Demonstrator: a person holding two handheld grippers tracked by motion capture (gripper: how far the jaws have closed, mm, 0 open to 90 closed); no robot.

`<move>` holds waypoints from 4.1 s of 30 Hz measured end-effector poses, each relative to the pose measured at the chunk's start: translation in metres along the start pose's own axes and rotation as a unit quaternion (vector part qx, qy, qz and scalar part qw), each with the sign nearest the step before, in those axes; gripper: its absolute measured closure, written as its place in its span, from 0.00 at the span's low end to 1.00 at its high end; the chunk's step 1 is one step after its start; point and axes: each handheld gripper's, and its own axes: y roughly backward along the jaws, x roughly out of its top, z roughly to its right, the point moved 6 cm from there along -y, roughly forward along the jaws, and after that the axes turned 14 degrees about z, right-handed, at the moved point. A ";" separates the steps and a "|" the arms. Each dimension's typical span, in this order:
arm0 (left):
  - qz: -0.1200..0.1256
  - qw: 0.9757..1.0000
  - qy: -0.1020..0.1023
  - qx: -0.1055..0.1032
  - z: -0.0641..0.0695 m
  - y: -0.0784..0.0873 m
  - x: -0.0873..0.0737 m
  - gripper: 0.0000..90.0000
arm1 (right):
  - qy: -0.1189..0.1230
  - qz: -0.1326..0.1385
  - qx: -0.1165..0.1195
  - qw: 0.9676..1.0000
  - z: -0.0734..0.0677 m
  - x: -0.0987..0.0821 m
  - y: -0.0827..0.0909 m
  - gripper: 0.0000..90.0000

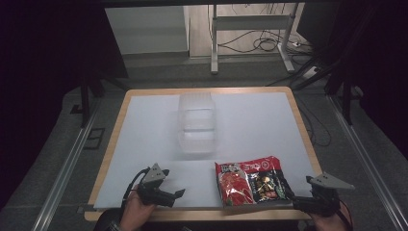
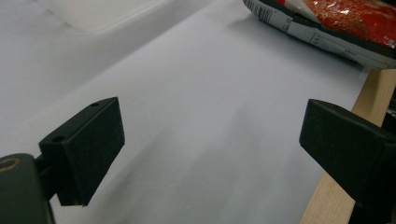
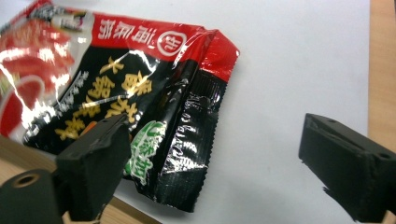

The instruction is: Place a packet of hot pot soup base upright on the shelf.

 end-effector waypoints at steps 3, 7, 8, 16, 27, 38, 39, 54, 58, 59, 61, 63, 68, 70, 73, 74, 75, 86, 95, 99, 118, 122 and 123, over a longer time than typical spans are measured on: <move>-0.013 1.000 -0.014 -0.004 0.003 -0.003 -0.003 0.06 | 0.001 0.000 0.006 1.000 0.001 -0.001 0.000 0.07; -0.015 1.000 -0.011 -0.012 0.004 -0.004 -0.003 0.06 | -0.002 0.004 0.014 1.000 0.002 -0.001 -0.001 0.06; -0.012 1.000 -0.006 -0.015 0.004 -0.004 -0.003 0.06 | -0.007 0.004 0.016 1.000 0.002 -0.001 -0.001 0.06; -0.012 1.000 -0.008 -0.009 0.004 -0.004 -0.002 0.05 | -0.006 0.005 0.018 1.000 0.004 -0.001 -0.001 0.06; -0.022 1.000 -0.004 -0.010 0.008 -0.008 -0.001 0.05 | 0.002 0.002 0.015 1.000 0.003 -0.001 -0.001 0.05; -0.011 1.000 -0.008 -0.025 0.013 -0.020 0.017 0.05 | 0.017 0.006 0.008 1.000 0.003 0.001 0.001 0.05; -0.010 1.000 -0.011 -0.023 0.013 -0.020 0.019 0.05 | 0.018 0.006 0.008 1.000 0.003 0.001 0.001 0.05; -0.018 0.996 -0.061 -0.057 0.032 -0.039 0.034 0.25 | 0.018 0.006 0.010 1.000 0.003 0.000 0.001 0.05; -0.009 0.996 -0.062 -0.070 0.037 -0.045 0.040 0.32 | 0.017 0.005 0.009 1.000 0.004 0.000 0.001 0.05; -0.007 0.995 -0.062 -0.073 0.038 -0.046 0.041 0.34 | 0.017 0.005 0.009 1.000 0.004 0.000 0.001 0.05; -0.005 0.995 -0.061 -0.079 0.040 -0.049 0.043 0.37 | 0.018 0.004 0.009 1.000 0.004 0.000 0.001 0.05; -0.004 0.995 -0.061 -0.085 0.042 -0.052 0.045 0.40 | 0.018 0.004 0.009 1.000 0.004 0.000 0.001 0.05; 0.003 0.993 -0.068 -0.098 0.048 -0.058 0.050 0.49 | 0.019 0.000 0.009 1.000 0.004 -0.001 0.001 0.05; 0.006 0.992 -0.071 -0.102 0.050 -0.061 0.053 0.53 | 0.019 -0.001 0.010 1.000 0.003 -0.001 0.000 0.05; 0.010 0.991 -0.073 -0.112 0.053 -0.065 0.056 0.61 | 0.017 0.000 0.012 1.000 0.003 -0.001 0.000 0.05; 0.010 0.991 -0.074 -0.114 0.054 -0.067 0.057 0.63 | 0.017 -0.001 0.012 1.000 0.003 -0.001 0.000 0.05; 0.011 0.990 -0.074 -0.117 0.055 -0.069 0.057 0.65 | 0.017 -0.001 0.012 1.000 0.003 -0.001 0.000 0.05; 0.008 0.985 -0.098 -0.143 0.070 -0.091 0.060 0.96 | 0.019 -0.007 0.014 1.000 0.003 -0.002 0.000 0.05; -0.003 0.982 -0.104 -0.155 0.081 -0.102 0.053 1.00 | 0.019 -0.010 0.014 1.000 0.003 -0.003 0.000 0.05; -0.007 0.982 -0.104 -0.157 0.079 -0.105 0.047 1.00 | 0.019 -0.011 0.014 1.000 0.004 -0.003 0.000 0.05; -0.015 0.980 -0.123 -0.155 0.076 -0.102 0.038 1.00 | 0.012 -0.005 -0.010 1.000 0.018 -0.003 0.012 0.05; -0.013 0.981 -0.113 -0.157 0.075 -0.100 0.037 1.00 | 0.005 -0.003 -0.013 1.000 0.022 -0.004 0.014 0.05; -0.013 0.981 -0.112 -0.157 0.075 -0.100 0.036 1.00 | 0.003 -0.003 -0.012 1.000 0.022 -0.005 0.014 0.05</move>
